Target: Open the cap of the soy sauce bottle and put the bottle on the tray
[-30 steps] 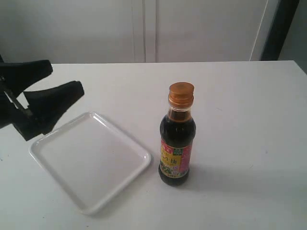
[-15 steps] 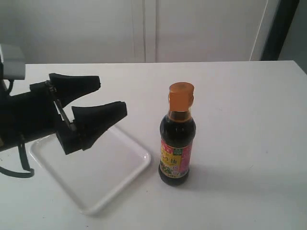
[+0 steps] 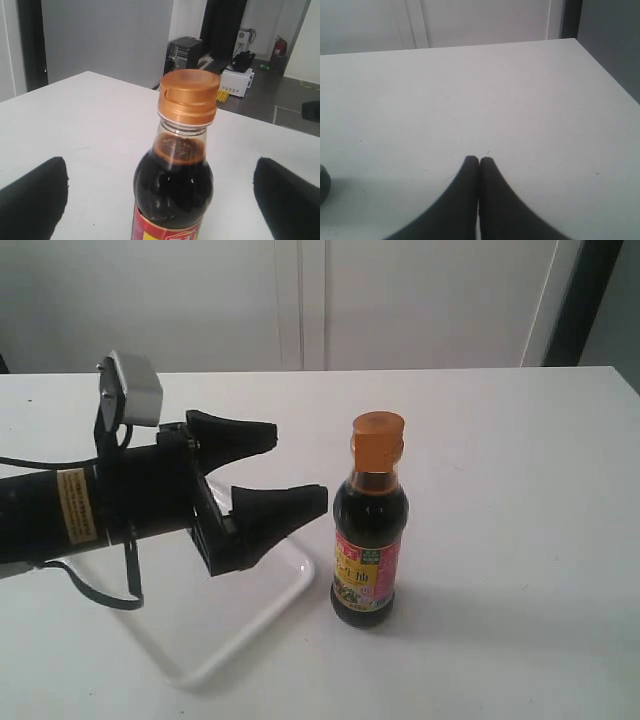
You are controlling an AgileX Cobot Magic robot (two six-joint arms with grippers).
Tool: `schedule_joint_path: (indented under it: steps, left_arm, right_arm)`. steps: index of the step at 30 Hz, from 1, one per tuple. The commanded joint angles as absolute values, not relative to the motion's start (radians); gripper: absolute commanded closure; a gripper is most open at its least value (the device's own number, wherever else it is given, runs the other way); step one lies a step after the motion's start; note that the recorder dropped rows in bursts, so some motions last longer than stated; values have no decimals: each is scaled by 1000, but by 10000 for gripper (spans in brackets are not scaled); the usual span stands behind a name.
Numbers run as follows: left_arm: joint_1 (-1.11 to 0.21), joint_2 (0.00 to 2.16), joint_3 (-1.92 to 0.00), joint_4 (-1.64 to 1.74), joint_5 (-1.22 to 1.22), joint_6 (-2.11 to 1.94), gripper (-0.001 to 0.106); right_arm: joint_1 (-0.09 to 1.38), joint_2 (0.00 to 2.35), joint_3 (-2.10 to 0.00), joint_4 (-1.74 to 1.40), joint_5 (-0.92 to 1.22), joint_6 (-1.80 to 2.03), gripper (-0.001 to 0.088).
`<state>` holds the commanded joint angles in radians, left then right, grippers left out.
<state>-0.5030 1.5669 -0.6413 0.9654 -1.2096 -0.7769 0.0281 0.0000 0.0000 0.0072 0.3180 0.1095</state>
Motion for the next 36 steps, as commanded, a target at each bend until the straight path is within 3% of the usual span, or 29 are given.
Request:
schedule_joint_path:
  steps: [21, 36]
  left_arm:
    - [-503, 1765, -766, 1044, -1221, -755, 1]
    - [-613, 1827, -793, 956, -1221, -651, 1]
  right_arm:
    - [28, 0, 0, 7, 318, 109, 868]
    - [28, 0, 0, 7, 318, 109, 868]
